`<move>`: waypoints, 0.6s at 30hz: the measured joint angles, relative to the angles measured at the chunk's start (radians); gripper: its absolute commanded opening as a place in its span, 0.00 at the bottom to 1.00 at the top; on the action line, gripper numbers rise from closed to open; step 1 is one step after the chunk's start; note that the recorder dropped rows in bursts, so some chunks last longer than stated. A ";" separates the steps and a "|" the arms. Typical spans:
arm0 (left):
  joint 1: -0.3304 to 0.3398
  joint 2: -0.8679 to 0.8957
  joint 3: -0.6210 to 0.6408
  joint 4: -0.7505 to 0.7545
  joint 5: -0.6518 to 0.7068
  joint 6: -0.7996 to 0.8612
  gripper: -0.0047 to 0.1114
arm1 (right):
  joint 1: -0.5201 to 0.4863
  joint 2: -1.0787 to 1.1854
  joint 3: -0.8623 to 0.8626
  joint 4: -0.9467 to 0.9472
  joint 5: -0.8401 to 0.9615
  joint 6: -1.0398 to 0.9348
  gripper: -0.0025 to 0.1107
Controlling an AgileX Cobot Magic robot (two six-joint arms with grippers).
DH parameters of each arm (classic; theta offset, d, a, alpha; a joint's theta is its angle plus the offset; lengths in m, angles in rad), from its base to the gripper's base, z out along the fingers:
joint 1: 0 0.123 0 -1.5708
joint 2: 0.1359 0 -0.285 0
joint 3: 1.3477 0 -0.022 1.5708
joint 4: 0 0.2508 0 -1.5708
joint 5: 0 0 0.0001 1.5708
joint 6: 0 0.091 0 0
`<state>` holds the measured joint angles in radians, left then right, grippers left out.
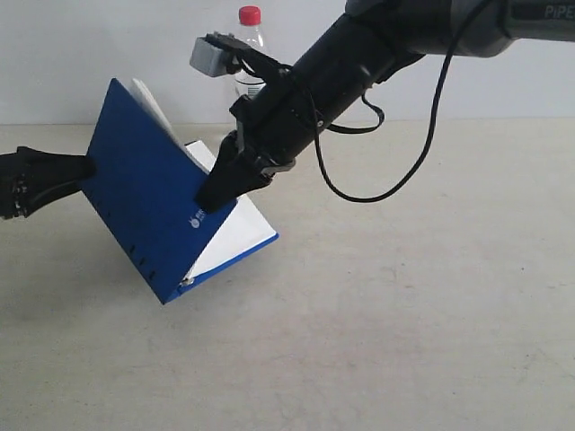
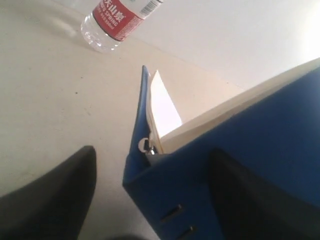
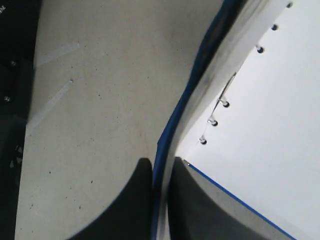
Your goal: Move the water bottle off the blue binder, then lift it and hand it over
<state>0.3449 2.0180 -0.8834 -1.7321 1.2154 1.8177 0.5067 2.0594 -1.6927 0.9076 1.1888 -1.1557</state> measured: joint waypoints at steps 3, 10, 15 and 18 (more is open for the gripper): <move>-0.007 0.000 0.000 -0.002 -0.006 -0.002 0.56 | 0.000 0.000 0.000 -0.030 0.000 0.053 0.02; -0.015 0.000 -0.002 -0.004 -0.006 -0.008 0.56 | 0.002 -0.005 0.000 -0.226 -0.072 0.244 0.02; -0.047 0.000 -0.002 -0.006 -0.006 -0.011 0.56 | 0.002 -0.005 0.000 -0.276 -0.080 0.284 0.05; -0.056 0.000 -0.002 -0.006 -0.006 -0.011 0.56 | 0.002 -0.005 0.000 -0.278 -0.080 0.284 0.21</move>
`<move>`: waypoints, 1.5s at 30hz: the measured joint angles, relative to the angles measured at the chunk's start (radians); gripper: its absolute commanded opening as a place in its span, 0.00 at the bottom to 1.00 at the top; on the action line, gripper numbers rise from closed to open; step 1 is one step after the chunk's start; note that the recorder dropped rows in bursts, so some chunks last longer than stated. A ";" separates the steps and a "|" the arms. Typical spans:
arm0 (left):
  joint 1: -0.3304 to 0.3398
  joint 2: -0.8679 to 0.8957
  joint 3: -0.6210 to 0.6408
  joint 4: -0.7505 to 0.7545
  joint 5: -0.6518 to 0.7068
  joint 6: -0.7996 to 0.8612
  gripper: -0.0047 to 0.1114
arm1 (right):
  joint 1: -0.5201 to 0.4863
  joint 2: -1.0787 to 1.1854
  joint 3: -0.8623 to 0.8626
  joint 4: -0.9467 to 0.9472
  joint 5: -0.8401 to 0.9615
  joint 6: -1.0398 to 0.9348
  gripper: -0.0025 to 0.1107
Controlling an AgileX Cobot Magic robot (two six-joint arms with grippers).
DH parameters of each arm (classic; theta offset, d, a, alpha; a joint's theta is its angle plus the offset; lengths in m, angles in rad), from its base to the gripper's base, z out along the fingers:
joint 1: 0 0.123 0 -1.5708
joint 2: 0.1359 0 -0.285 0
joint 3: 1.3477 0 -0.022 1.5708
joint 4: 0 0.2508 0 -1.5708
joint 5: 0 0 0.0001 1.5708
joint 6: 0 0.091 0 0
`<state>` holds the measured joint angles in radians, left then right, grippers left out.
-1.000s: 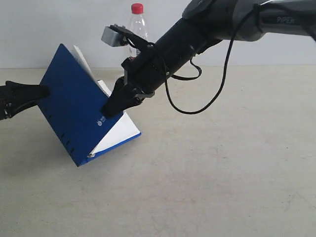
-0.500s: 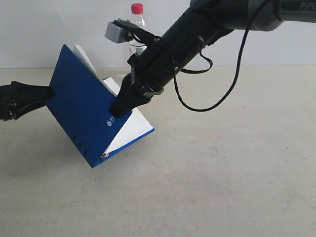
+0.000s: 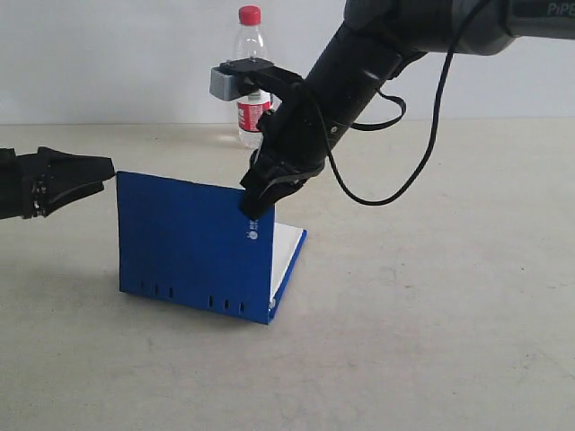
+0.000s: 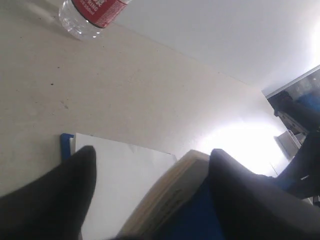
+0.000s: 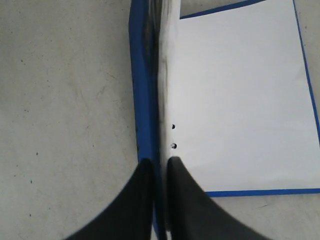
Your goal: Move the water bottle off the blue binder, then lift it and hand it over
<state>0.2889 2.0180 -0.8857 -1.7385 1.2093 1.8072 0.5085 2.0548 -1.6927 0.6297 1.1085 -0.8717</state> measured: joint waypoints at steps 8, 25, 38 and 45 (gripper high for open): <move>0.000 0.000 0.000 0.000 0.000 0.000 0.56 | 0.000 0.006 0.000 0.056 -0.049 0.002 0.45; 0.000 0.000 0.000 0.000 0.000 0.008 0.56 | 0.010 0.231 0.000 0.268 -0.046 -0.161 0.02; 0.049 0.000 0.000 0.000 0.000 -0.001 0.56 | -0.027 0.229 0.000 0.435 -0.135 -0.181 0.02; 0.049 0.000 0.025 -0.002 0.002 -0.019 0.56 | -0.171 0.237 0.000 0.725 -0.039 -0.276 0.02</move>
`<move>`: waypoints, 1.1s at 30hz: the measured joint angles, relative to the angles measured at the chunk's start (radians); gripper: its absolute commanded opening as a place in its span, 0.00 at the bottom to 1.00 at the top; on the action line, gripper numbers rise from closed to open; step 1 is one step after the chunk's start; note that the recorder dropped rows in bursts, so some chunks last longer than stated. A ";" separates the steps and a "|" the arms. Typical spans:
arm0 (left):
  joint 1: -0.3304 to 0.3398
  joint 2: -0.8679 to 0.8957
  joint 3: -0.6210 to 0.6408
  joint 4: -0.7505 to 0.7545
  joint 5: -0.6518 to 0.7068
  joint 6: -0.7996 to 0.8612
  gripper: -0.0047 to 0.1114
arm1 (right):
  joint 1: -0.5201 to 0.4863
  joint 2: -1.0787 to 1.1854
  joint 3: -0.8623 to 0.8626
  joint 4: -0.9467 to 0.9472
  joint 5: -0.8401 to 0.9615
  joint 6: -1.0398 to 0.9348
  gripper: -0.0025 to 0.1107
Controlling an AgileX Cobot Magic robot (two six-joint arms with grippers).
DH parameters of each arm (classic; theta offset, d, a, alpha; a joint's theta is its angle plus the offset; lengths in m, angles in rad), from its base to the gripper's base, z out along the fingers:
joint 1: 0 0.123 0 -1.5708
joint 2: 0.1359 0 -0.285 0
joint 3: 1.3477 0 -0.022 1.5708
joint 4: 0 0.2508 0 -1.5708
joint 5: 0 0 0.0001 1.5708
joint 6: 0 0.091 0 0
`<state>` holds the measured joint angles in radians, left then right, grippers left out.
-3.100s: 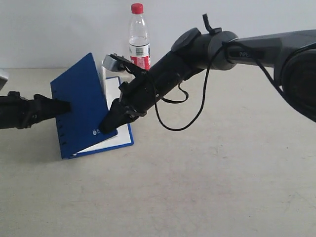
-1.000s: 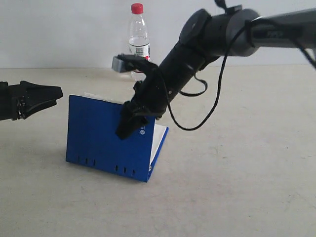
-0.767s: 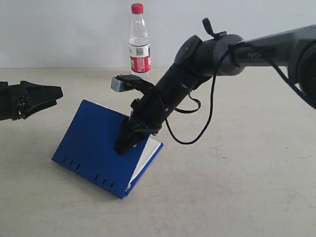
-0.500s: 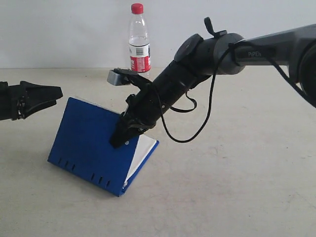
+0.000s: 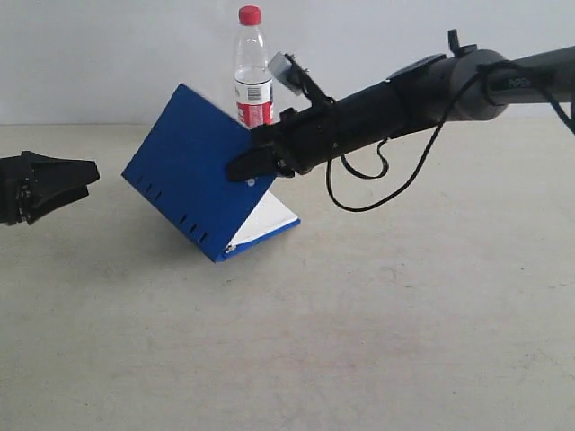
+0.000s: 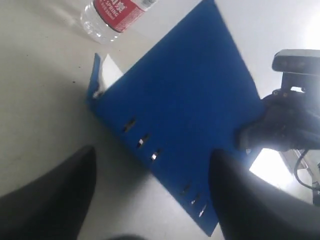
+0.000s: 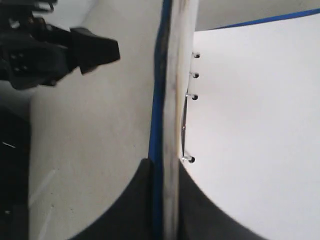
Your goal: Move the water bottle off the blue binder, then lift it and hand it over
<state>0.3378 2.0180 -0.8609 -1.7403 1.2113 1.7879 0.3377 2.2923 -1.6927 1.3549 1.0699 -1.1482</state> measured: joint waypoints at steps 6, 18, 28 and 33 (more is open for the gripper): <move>-0.048 0.031 0.002 -0.004 0.000 -0.083 0.56 | -0.055 0.000 0.025 0.011 0.065 0.004 0.02; -0.174 0.098 -0.058 -0.001 0.000 -0.100 0.56 | -0.057 0.002 0.126 0.177 0.122 -0.088 0.02; -0.181 0.098 -0.134 0.000 -0.007 -0.094 0.56 | -0.045 0.002 0.128 0.181 0.118 -0.060 0.02; -0.205 0.106 -0.172 0.000 -0.064 -0.094 0.56 | -0.002 0.000 0.128 0.179 0.091 -0.077 0.02</move>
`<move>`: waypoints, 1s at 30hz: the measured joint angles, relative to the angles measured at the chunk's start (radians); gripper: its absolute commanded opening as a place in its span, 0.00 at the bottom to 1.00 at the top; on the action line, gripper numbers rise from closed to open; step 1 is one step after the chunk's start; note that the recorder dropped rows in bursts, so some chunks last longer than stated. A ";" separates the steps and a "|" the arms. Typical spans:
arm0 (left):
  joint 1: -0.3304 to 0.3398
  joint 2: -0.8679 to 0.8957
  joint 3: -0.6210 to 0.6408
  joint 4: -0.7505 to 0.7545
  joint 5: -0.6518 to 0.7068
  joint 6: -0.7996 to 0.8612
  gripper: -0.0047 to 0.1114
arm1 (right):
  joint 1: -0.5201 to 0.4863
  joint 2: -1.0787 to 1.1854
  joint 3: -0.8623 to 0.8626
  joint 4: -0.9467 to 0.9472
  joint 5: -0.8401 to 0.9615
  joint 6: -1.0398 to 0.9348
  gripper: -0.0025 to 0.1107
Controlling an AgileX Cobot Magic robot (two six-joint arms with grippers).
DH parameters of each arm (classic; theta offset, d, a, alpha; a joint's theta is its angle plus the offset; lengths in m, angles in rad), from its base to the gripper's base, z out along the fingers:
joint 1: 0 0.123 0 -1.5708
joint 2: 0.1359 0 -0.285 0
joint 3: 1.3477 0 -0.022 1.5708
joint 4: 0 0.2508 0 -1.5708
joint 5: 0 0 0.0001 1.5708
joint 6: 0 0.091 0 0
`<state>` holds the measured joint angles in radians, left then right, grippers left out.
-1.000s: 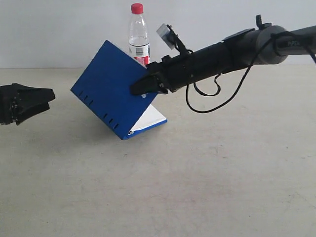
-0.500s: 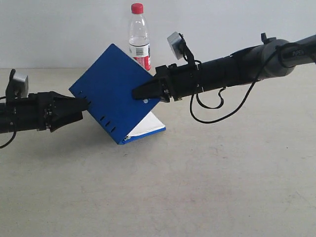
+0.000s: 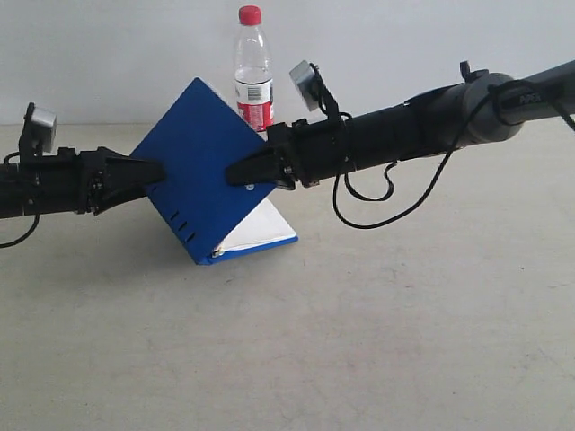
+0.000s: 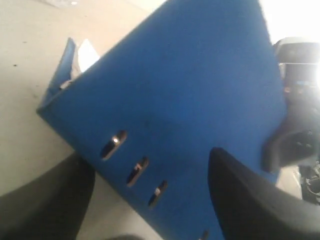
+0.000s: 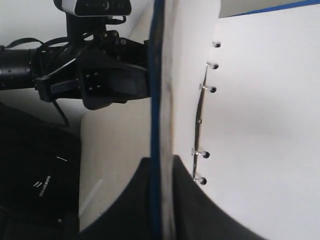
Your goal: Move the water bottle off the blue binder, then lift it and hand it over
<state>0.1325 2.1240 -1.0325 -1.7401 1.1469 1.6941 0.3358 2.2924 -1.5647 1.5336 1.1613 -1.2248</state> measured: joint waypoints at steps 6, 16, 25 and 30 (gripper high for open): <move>-0.014 0.003 -0.028 -0.003 -0.045 0.000 0.56 | 0.046 -0.009 0.000 -0.018 -0.065 0.056 0.02; -0.022 0.003 -0.047 -0.033 -0.017 0.000 0.08 | 0.082 -0.009 0.001 -0.245 -0.149 0.115 0.29; -0.026 0.003 -0.047 -0.022 0.028 0.047 0.08 | 0.078 -0.009 0.001 -0.358 -0.192 0.102 0.71; -0.026 0.003 -0.047 -0.020 0.038 0.089 0.08 | 0.068 -0.013 0.001 -0.407 -0.202 0.110 0.71</move>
<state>0.1065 2.1266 -1.0791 -1.7598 1.1847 1.7833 0.4034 2.2795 -1.5632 1.1267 0.9588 -1.1149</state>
